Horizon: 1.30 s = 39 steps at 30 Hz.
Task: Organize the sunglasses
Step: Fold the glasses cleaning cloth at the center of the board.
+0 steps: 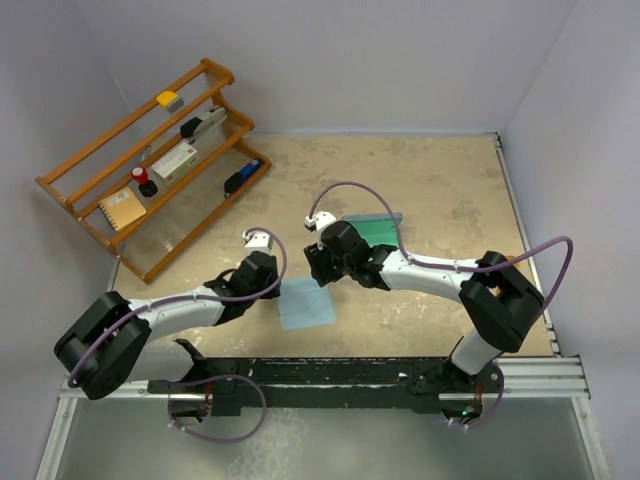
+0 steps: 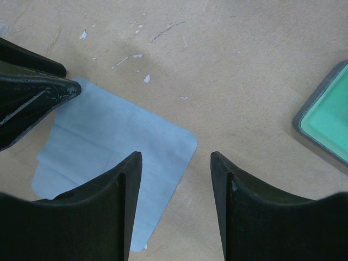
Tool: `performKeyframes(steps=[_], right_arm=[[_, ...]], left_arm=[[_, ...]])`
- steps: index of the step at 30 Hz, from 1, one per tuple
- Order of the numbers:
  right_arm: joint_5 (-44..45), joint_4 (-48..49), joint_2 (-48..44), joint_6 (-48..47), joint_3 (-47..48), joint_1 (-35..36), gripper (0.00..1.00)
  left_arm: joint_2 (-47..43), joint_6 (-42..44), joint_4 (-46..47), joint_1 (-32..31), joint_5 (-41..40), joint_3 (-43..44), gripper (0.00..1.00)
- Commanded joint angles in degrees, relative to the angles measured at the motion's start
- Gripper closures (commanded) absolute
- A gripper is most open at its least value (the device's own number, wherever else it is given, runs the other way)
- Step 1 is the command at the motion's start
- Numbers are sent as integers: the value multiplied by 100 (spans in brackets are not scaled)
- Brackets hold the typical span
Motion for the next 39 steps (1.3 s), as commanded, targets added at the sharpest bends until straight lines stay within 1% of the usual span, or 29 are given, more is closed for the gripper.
performKeyframes(steps=[1, 11, 16, 19, 23, 28, 30, 35, 39], right_arm=[[-46, 152, -33, 29, -52, -39, 44], [-46, 133, -14, 69, -53, -69, 45], [-45, 126, -5, 75, -52, -79, 45], [-41, 126, 3, 74, -48, -75, 45], [-57, 134, 17, 80, -43, -80, 46], [-85, 112, 65, 76, -28, -77, 47], [-78, 107, 65, 75, -26, -75, 47], [-100, 125, 61, 74, -35, -89, 46], [-145, 134, 90, 98, -35, -89, 46]], left_arm=[[3, 69, 214, -51, 64, 177, 76], [21, 67, 212, -91, 152, 124, 75], [3, 60, 212, -106, 168, 124, 77], [-4, 60, 212, -115, 173, 128, 81], [-6, 60, 200, -126, 113, 121, 82], [49, 69, 237, -127, 118, 108, 87], [51, 60, 235, -129, 101, 113, 82], [-101, 86, 121, -123, -56, 106, 76], [-279, 113, -4, -122, -195, 160, 75]])
